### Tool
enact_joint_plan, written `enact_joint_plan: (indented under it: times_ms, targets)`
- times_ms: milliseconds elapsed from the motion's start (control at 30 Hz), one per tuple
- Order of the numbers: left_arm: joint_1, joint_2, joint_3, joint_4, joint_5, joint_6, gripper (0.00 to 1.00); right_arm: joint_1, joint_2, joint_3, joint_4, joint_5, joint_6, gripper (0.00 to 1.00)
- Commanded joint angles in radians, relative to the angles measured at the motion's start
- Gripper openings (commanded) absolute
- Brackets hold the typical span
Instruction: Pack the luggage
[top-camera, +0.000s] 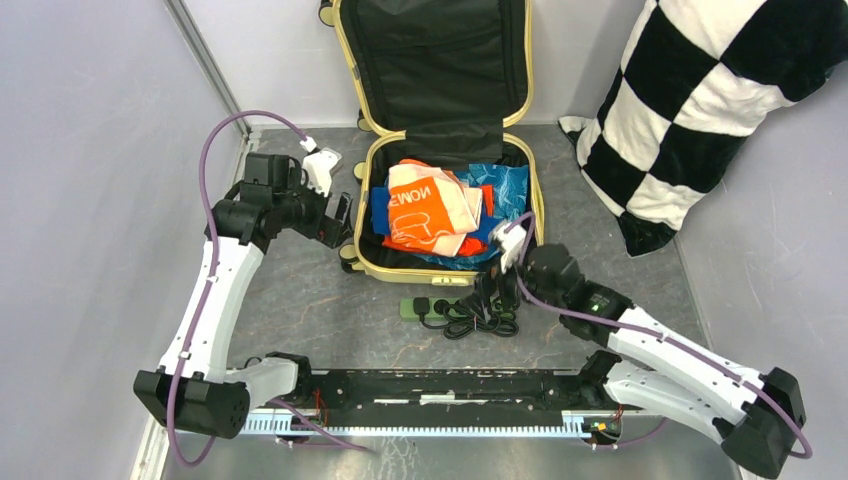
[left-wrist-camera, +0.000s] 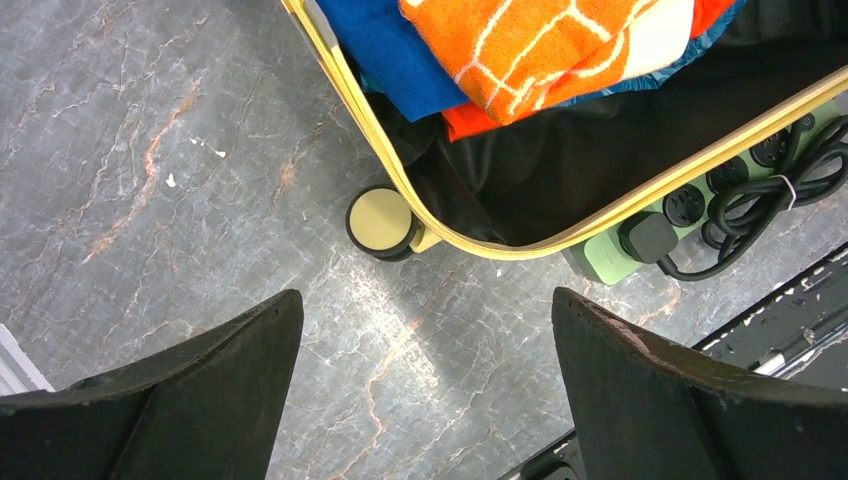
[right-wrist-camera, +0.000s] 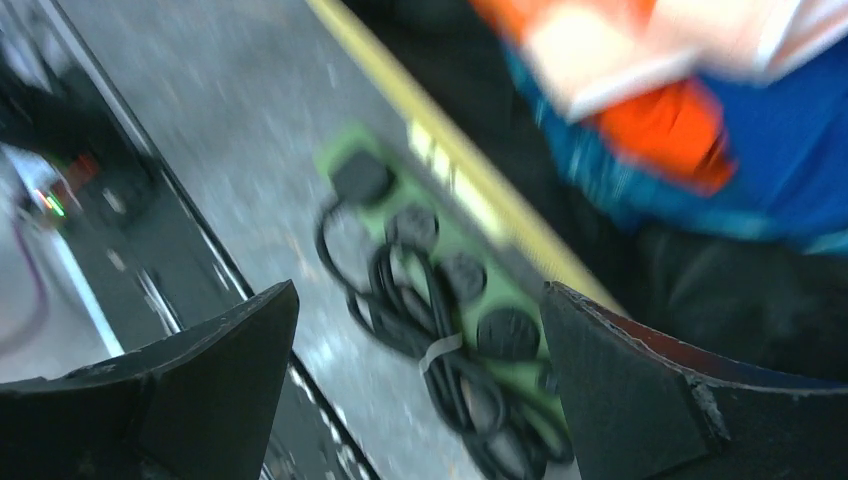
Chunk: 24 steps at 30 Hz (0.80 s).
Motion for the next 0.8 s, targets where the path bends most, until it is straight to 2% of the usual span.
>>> enact_joint_plan:
  times_ms: [0,167,400,533,633,767]
  targets:
    - [0.004,-0.04,0.012,-0.011,0.02,-0.017,1.0,0.098,-0.034,-0.143,-0.057,0.045,-0.023,0.98]
    - [0.004,-0.058,-0.015,-0.01,0.054,-0.044,1.0,0.144,0.062,-0.15,-0.005,0.06,-0.106,0.98]
    - [0.004,-0.095,-0.048,-0.016,0.087,-0.048,1.0,0.177,0.236,-0.07,0.005,0.196,-0.239,0.98]
    - [0.004,-0.104,-0.077,0.002,0.096,-0.061,1.0,0.185,0.26,-0.109,0.1,0.284,-0.298,0.98]
    - [0.004,-0.1,-0.08,0.007,0.086,-0.058,1.0,0.185,0.25,-0.194,0.236,0.253,-0.324,0.98]
    - [0.004,-0.088,-0.076,0.006,0.068,-0.048,1.0,0.187,0.301,-0.255,0.35,0.119,-0.304,0.98]
